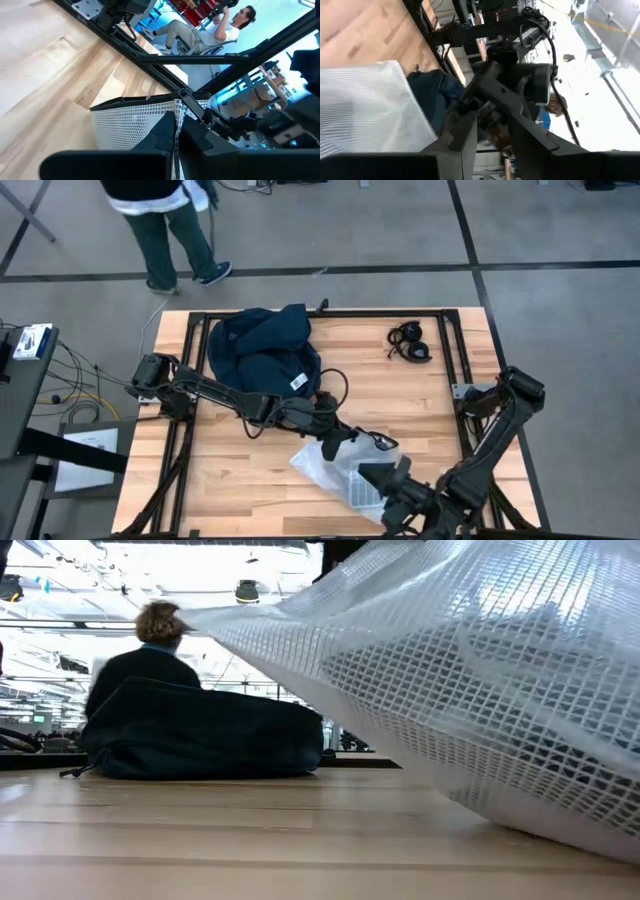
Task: Unpack backpack
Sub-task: Close the white zip lock bag
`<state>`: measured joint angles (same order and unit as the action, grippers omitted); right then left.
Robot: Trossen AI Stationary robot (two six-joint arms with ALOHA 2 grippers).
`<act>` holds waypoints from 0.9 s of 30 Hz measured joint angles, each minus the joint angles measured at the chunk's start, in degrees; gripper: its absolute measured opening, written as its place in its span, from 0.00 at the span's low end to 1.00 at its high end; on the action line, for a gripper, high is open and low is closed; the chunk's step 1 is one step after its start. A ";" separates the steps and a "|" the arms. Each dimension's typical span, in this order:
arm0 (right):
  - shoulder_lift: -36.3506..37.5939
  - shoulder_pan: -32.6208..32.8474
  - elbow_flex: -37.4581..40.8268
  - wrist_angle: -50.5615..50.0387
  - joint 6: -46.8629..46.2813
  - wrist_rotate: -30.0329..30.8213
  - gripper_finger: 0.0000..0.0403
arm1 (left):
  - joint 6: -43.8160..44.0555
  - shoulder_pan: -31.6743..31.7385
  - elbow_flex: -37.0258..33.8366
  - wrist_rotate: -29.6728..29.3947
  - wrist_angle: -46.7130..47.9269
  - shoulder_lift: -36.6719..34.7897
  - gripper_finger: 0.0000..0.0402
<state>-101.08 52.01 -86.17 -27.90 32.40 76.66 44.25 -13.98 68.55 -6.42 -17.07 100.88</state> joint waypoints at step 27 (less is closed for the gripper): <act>0.61 -6.90 0.00 -21.35 -1.74 -16.08 0.44 | 9.53 -1.54 0.00 4.48 -1.62 -1.42 0.00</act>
<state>-100.47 45.11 -86.17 -49.25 30.66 60.58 53.78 -15.51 68.55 -1.93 -18.69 99.46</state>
